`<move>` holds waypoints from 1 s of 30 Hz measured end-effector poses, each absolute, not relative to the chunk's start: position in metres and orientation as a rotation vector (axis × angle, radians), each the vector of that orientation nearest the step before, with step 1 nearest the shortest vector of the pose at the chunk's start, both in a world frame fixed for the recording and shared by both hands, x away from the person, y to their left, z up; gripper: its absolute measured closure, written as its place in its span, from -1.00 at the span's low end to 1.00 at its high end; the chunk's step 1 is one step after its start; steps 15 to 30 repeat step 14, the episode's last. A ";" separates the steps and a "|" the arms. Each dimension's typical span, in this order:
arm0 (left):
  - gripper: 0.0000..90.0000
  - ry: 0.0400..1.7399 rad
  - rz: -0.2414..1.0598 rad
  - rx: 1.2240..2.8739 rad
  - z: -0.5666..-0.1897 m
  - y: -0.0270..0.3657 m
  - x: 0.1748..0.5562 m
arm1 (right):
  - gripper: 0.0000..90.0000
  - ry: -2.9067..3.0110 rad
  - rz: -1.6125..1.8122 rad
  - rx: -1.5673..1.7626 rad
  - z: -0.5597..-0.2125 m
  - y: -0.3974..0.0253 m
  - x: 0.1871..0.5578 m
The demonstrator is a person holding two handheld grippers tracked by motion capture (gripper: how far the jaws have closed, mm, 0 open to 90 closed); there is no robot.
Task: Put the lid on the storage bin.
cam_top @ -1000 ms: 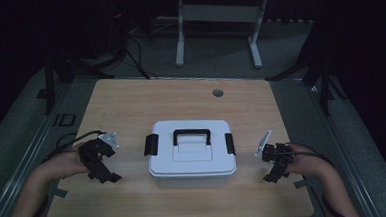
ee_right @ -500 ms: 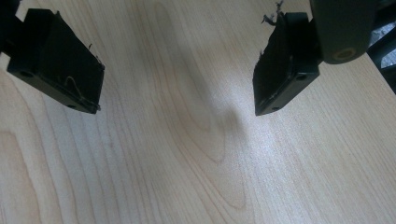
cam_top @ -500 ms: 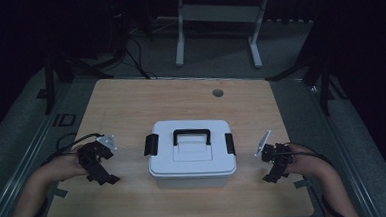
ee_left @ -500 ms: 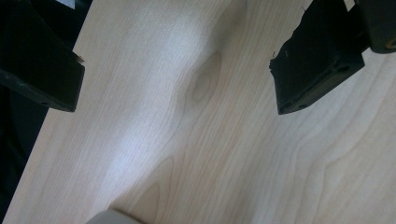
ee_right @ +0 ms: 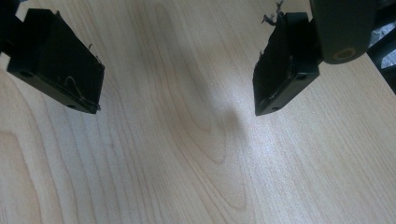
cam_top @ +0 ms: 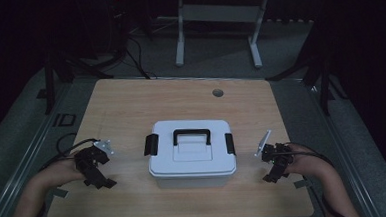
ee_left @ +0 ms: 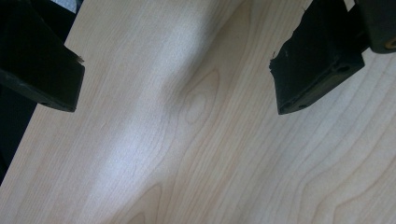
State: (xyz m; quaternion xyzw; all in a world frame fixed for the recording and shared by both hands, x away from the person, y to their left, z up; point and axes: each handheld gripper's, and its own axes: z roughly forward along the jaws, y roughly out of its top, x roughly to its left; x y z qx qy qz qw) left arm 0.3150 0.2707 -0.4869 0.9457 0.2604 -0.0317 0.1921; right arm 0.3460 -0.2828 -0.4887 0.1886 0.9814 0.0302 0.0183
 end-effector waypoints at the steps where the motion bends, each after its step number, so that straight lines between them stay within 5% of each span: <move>1: -0.96 0.731 -0.089 2.655 -0.487 0.271 0.315 | -0.64 3.048 0.094 0.586 -0.489 -0.283 0.346; 30: -0.96 0.745 -0.077 2.645 -0.489 0.277 0.314 | -0.64 3.049 0.091 0.585 -0.490 -0.283 0.347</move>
